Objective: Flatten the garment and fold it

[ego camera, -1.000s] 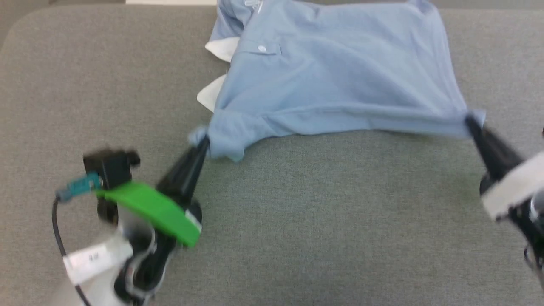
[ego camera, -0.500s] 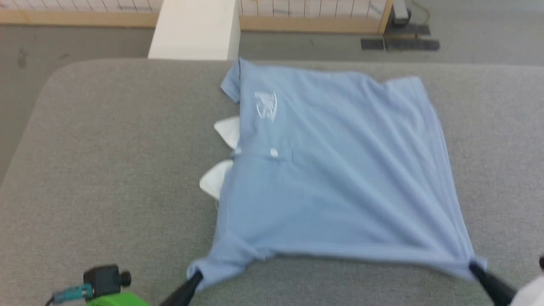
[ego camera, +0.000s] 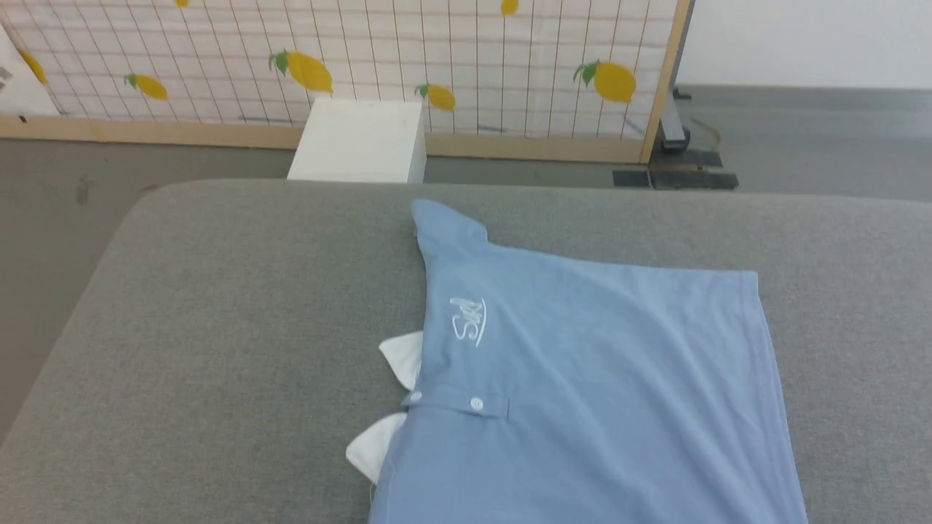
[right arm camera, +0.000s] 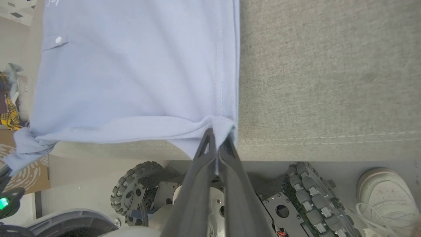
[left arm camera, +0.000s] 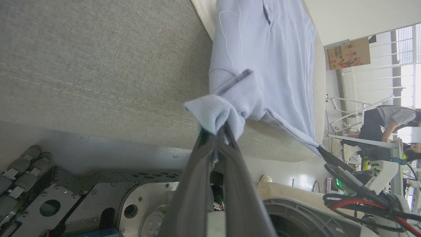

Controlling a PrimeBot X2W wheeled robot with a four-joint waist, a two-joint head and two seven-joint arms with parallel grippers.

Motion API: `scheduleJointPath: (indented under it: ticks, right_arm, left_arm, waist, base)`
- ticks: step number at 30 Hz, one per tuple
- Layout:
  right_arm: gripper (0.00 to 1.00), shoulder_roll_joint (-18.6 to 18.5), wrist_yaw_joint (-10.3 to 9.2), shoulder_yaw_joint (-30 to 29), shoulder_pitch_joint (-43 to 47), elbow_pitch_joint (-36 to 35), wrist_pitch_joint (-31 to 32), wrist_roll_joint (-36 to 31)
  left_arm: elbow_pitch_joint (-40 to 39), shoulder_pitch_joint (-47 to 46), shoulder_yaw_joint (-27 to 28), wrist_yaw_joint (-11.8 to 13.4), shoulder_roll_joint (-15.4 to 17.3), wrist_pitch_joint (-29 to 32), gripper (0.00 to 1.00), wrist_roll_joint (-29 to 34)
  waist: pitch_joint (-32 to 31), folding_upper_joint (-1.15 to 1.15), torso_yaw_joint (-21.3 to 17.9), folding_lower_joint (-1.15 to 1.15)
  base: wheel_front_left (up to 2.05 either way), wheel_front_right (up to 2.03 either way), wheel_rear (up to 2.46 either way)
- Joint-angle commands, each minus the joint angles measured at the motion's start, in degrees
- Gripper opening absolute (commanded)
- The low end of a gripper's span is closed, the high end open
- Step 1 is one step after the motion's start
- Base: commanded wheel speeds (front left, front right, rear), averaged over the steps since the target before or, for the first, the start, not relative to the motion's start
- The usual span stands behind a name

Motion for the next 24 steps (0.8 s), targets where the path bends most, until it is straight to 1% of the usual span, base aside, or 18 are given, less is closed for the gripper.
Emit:
scheduleJointPath:
  ticks: [1, 4, 8, 12, 16, 21, 24]
  right_arm:
    - [0.00, 0.96, -0.08, -0.73, 0.80, -1.32, 0.69, -0.54]
    - [0.00, 2.66, -0.08, -1.82, 1.24, -4.08, 0.85, -1.01]
    - [0.00, 2.44, -0.08, -1.54, -0.98, -6.12, -1.09, -2.27]
    - [0.00, -0.01, -0.08, -0.24, -5.65, -6.13, -3.82, -4.81]
    - [0.00, -2.54, -0.08, 1.06, -11.92, -4.74, -6.83, -6.22]
    - [0.00, -5.88, -0.08, 2.18, -19.81, -1.42, -10.61, -7.60]
    - [0.00, -7.73, -0.08, 3.10, -23.66, 0.91, -12.03, -8.48]
  left_arm:
    - [-0.74, 1.39, 0.32, 0.45, 0.73, -0.65, 0.00, -0.04]
    - [-2.35, 2.10, 0.76, 0.65, 1.23, -2.14, 0.00, 1.64]
    - [-3.81, -1.44, 1.54, -0.18, 0.88, -4.24, 0.00, 5.08]
    - [-3.29, -8.14, 1.01, -1.49, 0.36, -4.16, 0.00, 8.66]
    - [-1.22, -16.67, -0.30, -2.61, -0.64, -2.79, 0.00, 12.26]
    - [4.27, -27.82, -0.85, -4.23, -1.73, -1.75, 0.00, 16.61]
    - [7.69, -33.07, -1.36, -5.41, -2.86, -1.28, 0.00, 17.90]
  waist:
    - [-0.90, 0.00, 0.43, 0.01]
    - [-0.68, 0.00, 0.79, 0.01]
    - [0.59, 0.00, 0.88, 0.01]
    - [2.94, 0.00, 0.38, 0.01]
    - [6.24, 0.00, -0.23, 0.01]
    - [11.16, 0.00, -0.92, 0.01]
    - [13.97, 0.00, -1.38, 0.01]
  base:
    - [0.00, 0.00, 0.00]
    - [0.00, 0.00, 0.00]
    - [0.00, 0.00, 0.00]
    - [0.00, 0.00, 0.00]
    - [0.00, 0.00, 0.00]
    - [0.00, 0.00, 0.00]
    - [0.00, 0.00, 0.00]
